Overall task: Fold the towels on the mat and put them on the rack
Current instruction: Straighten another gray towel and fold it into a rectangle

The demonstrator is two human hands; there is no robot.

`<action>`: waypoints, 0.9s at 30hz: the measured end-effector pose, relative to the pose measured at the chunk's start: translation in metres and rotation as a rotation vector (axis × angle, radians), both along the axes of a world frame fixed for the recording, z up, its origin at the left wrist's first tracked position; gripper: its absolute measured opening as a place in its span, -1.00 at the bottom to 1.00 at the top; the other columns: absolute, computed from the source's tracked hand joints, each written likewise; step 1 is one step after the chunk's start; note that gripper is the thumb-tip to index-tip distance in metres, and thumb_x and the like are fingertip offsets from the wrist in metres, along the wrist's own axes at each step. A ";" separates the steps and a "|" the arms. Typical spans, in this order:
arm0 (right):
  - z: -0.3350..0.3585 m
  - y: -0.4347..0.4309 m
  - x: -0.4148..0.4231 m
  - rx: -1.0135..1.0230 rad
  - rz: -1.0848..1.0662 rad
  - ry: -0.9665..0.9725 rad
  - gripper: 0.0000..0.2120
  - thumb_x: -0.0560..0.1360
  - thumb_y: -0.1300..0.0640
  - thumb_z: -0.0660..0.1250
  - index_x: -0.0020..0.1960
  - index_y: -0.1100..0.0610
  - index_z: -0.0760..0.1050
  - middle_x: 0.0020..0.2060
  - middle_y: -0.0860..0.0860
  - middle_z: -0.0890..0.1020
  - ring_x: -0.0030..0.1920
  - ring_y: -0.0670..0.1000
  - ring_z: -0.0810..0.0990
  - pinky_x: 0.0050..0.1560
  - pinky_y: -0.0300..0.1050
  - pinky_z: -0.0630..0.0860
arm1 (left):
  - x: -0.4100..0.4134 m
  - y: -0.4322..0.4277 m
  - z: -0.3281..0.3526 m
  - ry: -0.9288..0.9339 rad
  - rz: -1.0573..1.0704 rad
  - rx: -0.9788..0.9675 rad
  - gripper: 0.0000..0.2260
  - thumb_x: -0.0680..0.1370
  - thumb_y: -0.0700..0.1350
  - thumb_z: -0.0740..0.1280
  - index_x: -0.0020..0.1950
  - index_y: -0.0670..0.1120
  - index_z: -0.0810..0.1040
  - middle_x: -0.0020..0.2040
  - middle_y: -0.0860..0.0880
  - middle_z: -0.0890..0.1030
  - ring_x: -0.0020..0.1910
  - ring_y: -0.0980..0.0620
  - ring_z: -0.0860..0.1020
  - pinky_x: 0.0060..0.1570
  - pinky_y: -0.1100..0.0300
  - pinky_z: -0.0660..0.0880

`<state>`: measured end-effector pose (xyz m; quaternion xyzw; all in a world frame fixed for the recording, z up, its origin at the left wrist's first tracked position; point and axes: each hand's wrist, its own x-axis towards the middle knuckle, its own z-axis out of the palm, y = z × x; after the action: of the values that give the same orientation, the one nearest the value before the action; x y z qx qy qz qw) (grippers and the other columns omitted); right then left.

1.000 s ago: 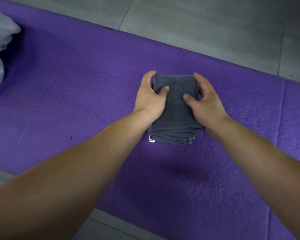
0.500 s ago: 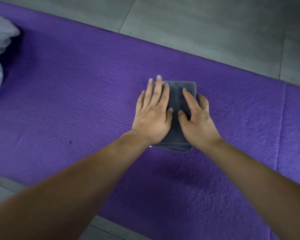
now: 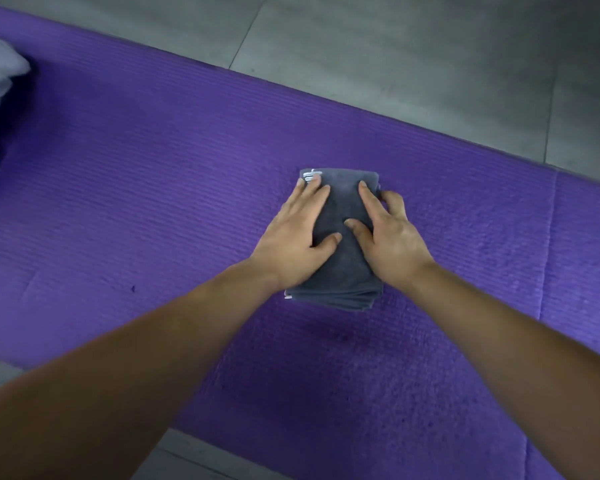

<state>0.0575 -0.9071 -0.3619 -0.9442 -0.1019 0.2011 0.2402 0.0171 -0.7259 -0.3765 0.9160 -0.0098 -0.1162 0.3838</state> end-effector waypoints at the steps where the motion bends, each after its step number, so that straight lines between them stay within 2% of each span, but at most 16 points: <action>1: 0.000 -0.001 0.000 0.029 -0.010 0.007 -0.36 0.64 -0.18 0.16 0.64 -0.09 0.00 0.49 0.03 0.19 0.09 0.13 0.59 0.07 0.00 0.58 | 0.001 -0.002 0.002 -0.037 0.111 -0.088 -0.31 0.57 -0.01 0.37 0.63 -0.04 0.14 0.65 0.02 0.09 0.63 0.08 0.02 0.56 0.18 0.04; 2: 0.001 -0.003 0.000 0.057 -0.024 0.012 -0.35 0.64 -0.18 0.18 0.63 -0.10 0.01 0.48 0.02 0.20 0.16 0.13 0.57 0.14 -0.02 0.54 | 0.003 -0.003 0.003 -0.052 0.235 -0.162 -0.33 0.53 -0.05 0.42 0.58 -0.02 0.22 0.59 0.01 0.23 0.57 0.07 0.20 0.51 0.22 0.17; 4: 0.005 -0.007 0.001 0.106 -0.076 0.016 -0.32 0.61 -0.17 0.26 0.62 -0.13 0.03 0.47 -0.01 0.22 0.23 0.10 0.53 0.16 -0.12 0.46 | 0.015 -0.005 0.010 0.061 0.462 -0.276 -0.39 0.49 -0.02 0.46 0.49 0.00 0.30 0.36 0.01 0.48 0.32 0.05 0.50 0.33 0.16 0.43; 6: 0.011 -0.008 0.001 0.173 -0.159 0.010 -0.28 0.57 -0.15 0.35 0.61 -0.13 0.07 0.43 -0.02 0.27 0.19 0.04 0.54 0.11 -0.18 0.42 | 0.032 -0.005 0.016 0.220 0.597 -0.288 -0.50 0.47 0.06 0.48 0.36 -0.03 0.44 0.12 0.03 0.62 0.10 0.05 0.62 0.11 0.14 0.55; 9: 0.017 -0.008 0.004 0.278 -0.310 0.013 -0.27 0.52 -0.17 0.41 0.58 -0.08 0.17 0.33 -0.04 0.43 0.16 -0.04 0.54 0.09 -0.15 0.46 | 0.052 0.001 0.022 0.249 0.611 -0.214 -0.67 0.45 0.10 0.50 0.09 -0.06 0.58 -0.09 0.06 0.64 -0.05 0.05 0.65 -0.14 0.21 0.50; 10: 0.018 -0.008 0.008 0.302 -0.355 0.031 -0.28 0.51 -0.17 0.41 0.57 -0.06 0.19 0.26 -0.06 0.50 0.14 -0.07 0.55 0.08 -0.16 0.48 | 0.055 0.002 0.024 0.248 0.613 -0.232 -0.66 0.45 0.10 0.51 0.09 -0.06 0.56 -0.11 0.07 0.61 -0.05 0.05 0.64 -0.14 0.21 0.49; 12: 0.017 -0.008 0.016 0.354 -0.437 0.096 -0.29 0.50 -0.17 0.43 0.55 -0.04 0.25 0.12 -0.09 0.60 0.09 -0.10 0.58 0.06 -0.19 0.52 | 0.059 0.001 0.029 0.276 0.617 -0.294 -0.46 0.45 0.10 0.53 0.32 -0.06 0.44 0.03 0.06 0.55 0.04 0.04 0.58 0.01 0.19 0.48; 14: 0.014 -0.009 0.023 0.443 -0.523 0.167 -0.28 0.46 -0.20 0.46 0.53 -0.04 0.30 0.07 -0.08 0.64 0.07 -0.07 0.63 0.13 -0.07 0.59 | 0.062 0.002 0.033 0.292 0.609 -0.323 -0.25 0.43 0.10 0.56 0.50 -0.06 0.30 0.21 0.02 0.51 0.15 0.03 0.53 0.17 0.17 0.47; 16: 0.011 -0.011 0.029 0.558 -0.599 0.225 -0.27 0.40 -0.20 0.50 0.50 -0.04 0.36 0.08 -0.06 0.66 0.07 -0.03 0.66 0.17 0.05 0.61 | 0.065 0.004 0.035 0.326 0.583 -0.371 -0.19 0.39 0.07 0.60 0.54 -0.06 0.32 0.30 0.00 0.52 0.23 0.02 0.54 0.28 0.12 0.49; 18: 0.012 -0.011 0.033 0.639 -0.618 0.252 -0.29 0.39 -0.15 0.53 0.48 -0.02 0.39 0.09 -0.04 0.67 0.09 -0.01 0.67 0.16 0.03 0.62 | 0.063 0.007 0.037 0.404 0.545 -0.488 -0.15 0.30 -0.01 0.65 0.52 -0.06 0.37 0.27 -0.02 0.59 0.19 0.00 0.60 0.27 0.05 0.55; 19: 0.012 -0.011 0.033 0.667 -0.624 0.264 -0.29 0.39 -0.13 0.54 0.47 -0.01 0.40 0.10 -0.03 0.67 0.10 -0.01 0.68 0.15 0.02 0.62 | 0.062 0.011 0.037 0.450 0.525 -0.561 -0.18 0.28 -0.07 0.64 0.49 -0.07 0.41 0.22 -0.04 0.64 0.15 -0.02 0.64 0.24 0.02 0.58; 23: 0.020 -0.009 0.027 0.825 -0.670 0.441 -0.25 0.39 -0.06 0.55 0.50 0.06 0.37 0.22 0.06 0.64 0.15 0.08 0.68 0.08 0.03 0.63 | 0.054 0.018 0.048 0.517 0.451 -0.779 -0.53 0.44 -0.31 0.53 0.30 -0.07 0.53 0.15 -0.13 0.68 0.09 -0.05 0.67 0.10 0.05 0.63; 27: 0.045 -0.013 0.011 0.976 -0.593 0.467 -0.29 0.44 0.03 0.49 0.53 -0.07 0.29 0.22 -0.10 0.64 0.17 -0.09 0.67 0.10 -0.14 0.58 | 0.034 0.020 0.065 0.387 0.338 -0.864 -0.57 0.47 -0.36 0.49 0.22 0.00 0.50 -0.12 -0.04 0.69 -0.08 0.01 0.67 -0.06 0.15 0.59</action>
<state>0.0682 -0.9198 -0.3169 -0.6446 0.1399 0.2575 0.7061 0.0507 -0.7059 -0.3115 0.6240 0.1628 -0.2053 0.7362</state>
